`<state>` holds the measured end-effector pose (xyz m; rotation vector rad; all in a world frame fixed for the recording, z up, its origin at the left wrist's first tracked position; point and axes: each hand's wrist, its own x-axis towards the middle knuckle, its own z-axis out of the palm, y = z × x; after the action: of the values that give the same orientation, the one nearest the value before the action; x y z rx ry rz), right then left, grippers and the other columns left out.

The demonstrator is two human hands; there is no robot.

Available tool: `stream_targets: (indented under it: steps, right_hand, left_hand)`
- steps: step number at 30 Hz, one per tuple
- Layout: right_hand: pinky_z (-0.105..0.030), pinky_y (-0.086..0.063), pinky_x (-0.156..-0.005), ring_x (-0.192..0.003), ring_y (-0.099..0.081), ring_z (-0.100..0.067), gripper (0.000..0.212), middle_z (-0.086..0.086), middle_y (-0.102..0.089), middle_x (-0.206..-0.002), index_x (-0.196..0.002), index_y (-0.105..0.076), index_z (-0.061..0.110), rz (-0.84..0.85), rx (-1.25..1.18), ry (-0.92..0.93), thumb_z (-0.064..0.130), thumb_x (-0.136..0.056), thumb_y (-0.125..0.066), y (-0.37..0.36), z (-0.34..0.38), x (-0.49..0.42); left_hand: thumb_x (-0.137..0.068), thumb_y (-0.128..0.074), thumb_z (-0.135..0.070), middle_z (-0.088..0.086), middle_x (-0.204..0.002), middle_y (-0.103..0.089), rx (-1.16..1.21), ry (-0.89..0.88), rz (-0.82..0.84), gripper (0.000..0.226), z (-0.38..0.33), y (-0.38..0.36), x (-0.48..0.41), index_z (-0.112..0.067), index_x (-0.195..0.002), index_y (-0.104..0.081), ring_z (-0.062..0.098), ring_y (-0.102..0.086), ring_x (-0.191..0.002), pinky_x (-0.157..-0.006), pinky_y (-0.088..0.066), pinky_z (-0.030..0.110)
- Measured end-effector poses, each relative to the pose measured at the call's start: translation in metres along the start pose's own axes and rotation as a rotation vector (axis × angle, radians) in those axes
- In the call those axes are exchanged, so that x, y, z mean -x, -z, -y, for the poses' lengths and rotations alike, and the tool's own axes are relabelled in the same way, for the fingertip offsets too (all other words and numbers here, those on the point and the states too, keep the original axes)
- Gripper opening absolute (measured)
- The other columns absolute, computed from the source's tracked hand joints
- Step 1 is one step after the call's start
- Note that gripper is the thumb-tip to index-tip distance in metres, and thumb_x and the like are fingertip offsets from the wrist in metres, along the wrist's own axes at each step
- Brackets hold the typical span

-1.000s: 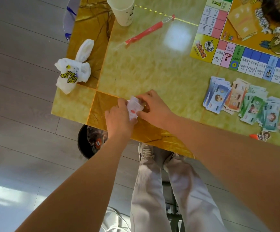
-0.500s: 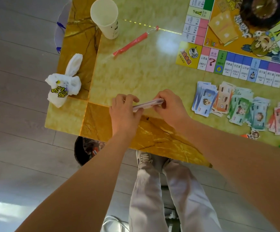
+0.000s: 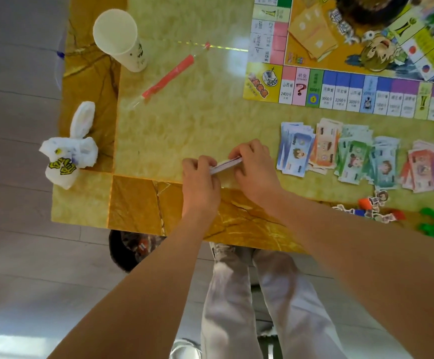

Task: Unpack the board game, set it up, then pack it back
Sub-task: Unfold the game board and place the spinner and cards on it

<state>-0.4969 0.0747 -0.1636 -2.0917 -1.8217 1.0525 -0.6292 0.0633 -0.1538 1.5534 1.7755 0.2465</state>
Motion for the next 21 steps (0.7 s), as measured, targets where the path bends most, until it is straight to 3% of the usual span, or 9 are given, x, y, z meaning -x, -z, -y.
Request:
stream_targets:
  steps: [4,6,8,11,15,17,21]
  right_hand:
    - [-0.043,-0.042,-0.088,-0.107,-0.044,-0.028,0.019,-0.011,-0.051,-0.111,-0.108,-0.060,0.007,-0.010,-0.050,-0.013,0.012,-0.090,-0.055,0.005,0.001,-0.006]
    - [-0.040,-0.040,-0.087,-0.106,-0.046,-0.027,0.017,-0.009,-0.056,-0.109,-0.106,-0.060,0.007,-0.025,-0.090,-0.034,0.015,-0.091,-0.056,0.016,0.001,-0.010]
    - [-0.037,-0.039,-0.077,-0.098,-0.050,-0.024,0.012,-0.008,-0.060,-0.098,-0.103,-0.058,0.008,-0.039,-0.175,-0.052,0.016,-0.094,-0.054,0.031,0.001,-0.012]
    - [-0.032,-0.033,-0.067,-0.082,-0.051,-0.021,0.009,-0.003,-0.056,-0.084,-0.096,-0.055,0.008,-0.118,-0.223,-0.038,0.017,-0.095,-0.055,0.057,-0.002,-0.014]
    - [-0.039,-0.044,-0.072,-0.084,-0.057,-0.025,0.014,-0.008,-0.065,-0.090,-0.100,-0.060,0.006,-0.209,-0.314,-0.108,0.017,-0.094,-0.056,0.097,-0.011,-0.016]
    - [-0.043,-0.046,-0.073,-0.085,-0.058,-0.027,0.013,-0.011,-0.065,-0.091,-0.100,-0.060,0.005,-0.195,-0.372,-0.161,0.016,-0.094,-0.056,0.114,-0.019,-0.018]
    - [-0.035,-0.046,-0.071,-0.083,-0.057,-0.027,0.012,-0.011,-0.065,-0.092,-0.101,-0.059,0.005,-0.097,-0.419,-0.200,0.011,-0.094,-0.051,0.146,-0.044,-0.021]
  left_hand:
    - [-0.095,-0.045,-0.004,0.002,-0.097,-0.041,-0.020,-0.035,-0.007,0.015,-0.007,0.006,-0.007,-0.009,-0.107,-0.055,0.021,-0.047,-0.079,-0.062,-0.029,0.025]
    - [-0.097,-0.043,-0.007,0.000,-0.083,-0.048,-0.007,-0.048,0.001,0.011,-0.015,0.012,-0.011,-0.011,-0.103,-0.053,0.021,-0.046,-0.070,-0.053,-0.022,0.028]
    - [-0.099,-0.043,-0.012,0.001,-0.072,-0.056,-0.028,-0.047,0.073,0.013,-0.028,0.017,-0.019,-0.013,-0.109,-0.051,0.022,-0.050,-0.062,-0.050,-0.028,0.029]
    - [-0.098,-0.043,-0.014,0.008,-0.086,-0.071,-0.032,-0.066,0.175,0.027,-0.052,0.021,-0.032,-0.011,-0.124,-0.049,0.030,-0.060,-0.074,-0.062,-0.041,0.035]
    - [-0.096,-0.040,-0.009,0.004,-0.079,-0.069,0.101,-0.028,0.347,0.022,-0.092,0.021,-0.048,-0.011,-0.115,-0.052,0.018,-0.053,-0.058,-0.062,-0.044,0.031]
    - [-0.094,-0.039,-0.006,0.011,-0.080,-0.068,0.168,0.019,0.428,0.023,-0.115,0.019,-0.054,-0.010,-0.112,-0.053,0.019,-0.051,-0.056,-0.062,-0.047,0.037]
    - [-0.088,-0.048,-0.006,0.017,-0.096,-0.070,0.275,0.170,0.559,0.024,-0.155,0.013,-0.063,-0.010,-0.108,-0.061,0.030,-0.064,-0.080,-0.074,-0.053,0.038]
